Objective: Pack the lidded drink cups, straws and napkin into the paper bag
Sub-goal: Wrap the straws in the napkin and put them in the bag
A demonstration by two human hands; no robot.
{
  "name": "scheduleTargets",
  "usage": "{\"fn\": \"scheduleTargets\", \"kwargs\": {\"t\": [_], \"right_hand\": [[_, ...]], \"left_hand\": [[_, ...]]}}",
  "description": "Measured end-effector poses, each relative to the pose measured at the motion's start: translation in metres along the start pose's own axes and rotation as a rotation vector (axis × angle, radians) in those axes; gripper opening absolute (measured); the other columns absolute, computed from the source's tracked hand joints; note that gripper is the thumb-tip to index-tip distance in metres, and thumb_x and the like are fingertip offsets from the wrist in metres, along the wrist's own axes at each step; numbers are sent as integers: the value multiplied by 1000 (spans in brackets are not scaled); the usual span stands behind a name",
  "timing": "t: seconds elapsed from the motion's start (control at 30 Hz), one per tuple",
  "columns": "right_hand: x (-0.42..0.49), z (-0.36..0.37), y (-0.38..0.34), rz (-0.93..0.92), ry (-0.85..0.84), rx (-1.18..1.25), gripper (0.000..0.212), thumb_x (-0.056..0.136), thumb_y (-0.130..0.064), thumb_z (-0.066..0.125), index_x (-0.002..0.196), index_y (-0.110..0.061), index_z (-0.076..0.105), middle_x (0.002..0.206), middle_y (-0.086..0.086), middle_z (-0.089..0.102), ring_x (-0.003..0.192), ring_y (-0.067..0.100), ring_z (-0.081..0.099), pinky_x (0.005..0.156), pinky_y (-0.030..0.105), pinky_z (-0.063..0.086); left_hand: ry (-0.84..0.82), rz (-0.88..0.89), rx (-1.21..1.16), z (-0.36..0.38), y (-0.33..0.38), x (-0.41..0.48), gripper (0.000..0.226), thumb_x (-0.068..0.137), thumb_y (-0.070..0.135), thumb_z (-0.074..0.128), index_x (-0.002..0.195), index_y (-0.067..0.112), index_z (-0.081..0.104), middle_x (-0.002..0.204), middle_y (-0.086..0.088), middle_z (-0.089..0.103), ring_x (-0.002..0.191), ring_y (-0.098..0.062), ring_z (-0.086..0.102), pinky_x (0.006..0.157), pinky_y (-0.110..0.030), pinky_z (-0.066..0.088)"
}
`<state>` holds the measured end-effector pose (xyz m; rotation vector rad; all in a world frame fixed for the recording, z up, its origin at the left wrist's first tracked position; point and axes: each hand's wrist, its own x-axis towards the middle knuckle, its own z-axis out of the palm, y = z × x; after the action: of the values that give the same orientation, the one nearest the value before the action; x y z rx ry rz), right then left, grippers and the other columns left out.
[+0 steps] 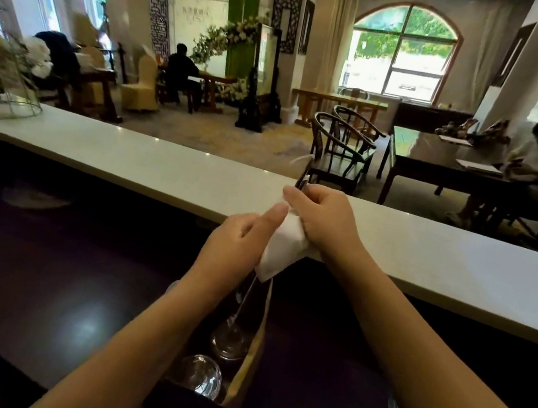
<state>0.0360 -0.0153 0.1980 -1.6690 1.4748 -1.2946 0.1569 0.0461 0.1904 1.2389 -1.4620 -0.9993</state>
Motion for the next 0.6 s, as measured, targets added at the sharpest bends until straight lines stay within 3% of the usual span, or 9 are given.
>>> {"fn": "scheduleTargets", "kwargs": {"t": [0.07, 0.17, 0.27, 0.37, 0.47, 0.6], "right_hand": [[4, 13, -6, -32, -28, -60, 32, 87, -31, 59, 58, -19, 57, 57, -3, 53, 57, 9, 48, 57, 22, 38], [7, 28, -10, -48, -86, -112, 34, 87, -31, 59, 56, -18, 55, 58, -3, 53, 59, 10, 49, 60, 24, 40], [7, 36, -11, -38, -151, -79, 31, 86, -31, 59, 60, -14, 60, 61, 3, 56, 63, 15, 52, 63, 31, 43], [11, 36, -12, 81, -136, 41, 27, 83, -30, 61, 73, -8, 71, 75, 14, 67, 70, 20, 59, 67, 35, 50], [19, 30, -10, 204, -126, 146, 25, 87, -25, 59, 85, -3, 71, 67, 9, 61, 56, 16, 54, 53, 26, 47], [16, 34, 4, 245, -168, 21, 25, 88, -22, 58, 83, 0, 68, 62, 8, 61, 43, 13, 53, 38, 16, 42]], "left_hand": [[-40, -126, -17, -11, 2, 7, 47, 76, 67, 47, 84, 25, 65, 102, -11, 70, 97, -32, 65, 95, -47, 49], [-91, -222, 42, -28, -2, 15, 37, 83, 51, 54, 85, 16, 69, 84, -5, 71, 81, -19, 67, 78, -33, 54], [-159, -164, 158, -40, -13, 17, 28, 86, 31, 59, 102, 10, 67, 94, -8, 72, 89, -22, 68, 85, -38, 55], [-149, -175, 105, -57, -28, 17, 19, 87, 30, 58, 96, 16, 68, 95, -7, 72, 90, -24, 68, 84, -41, 55], [-109, -201, 36, -79, -48, 19, 14, 87, 27, 57, 86, 20, 68, 85, -2, 74, 84, -22, 70, 78, -38, 54], [32, -189, -28, -111, -72, 19, 16, 91, 20, 52, 86, 19, 67, 81, 1, 73, 76, -15, 69, 68, -31, 52]]}}
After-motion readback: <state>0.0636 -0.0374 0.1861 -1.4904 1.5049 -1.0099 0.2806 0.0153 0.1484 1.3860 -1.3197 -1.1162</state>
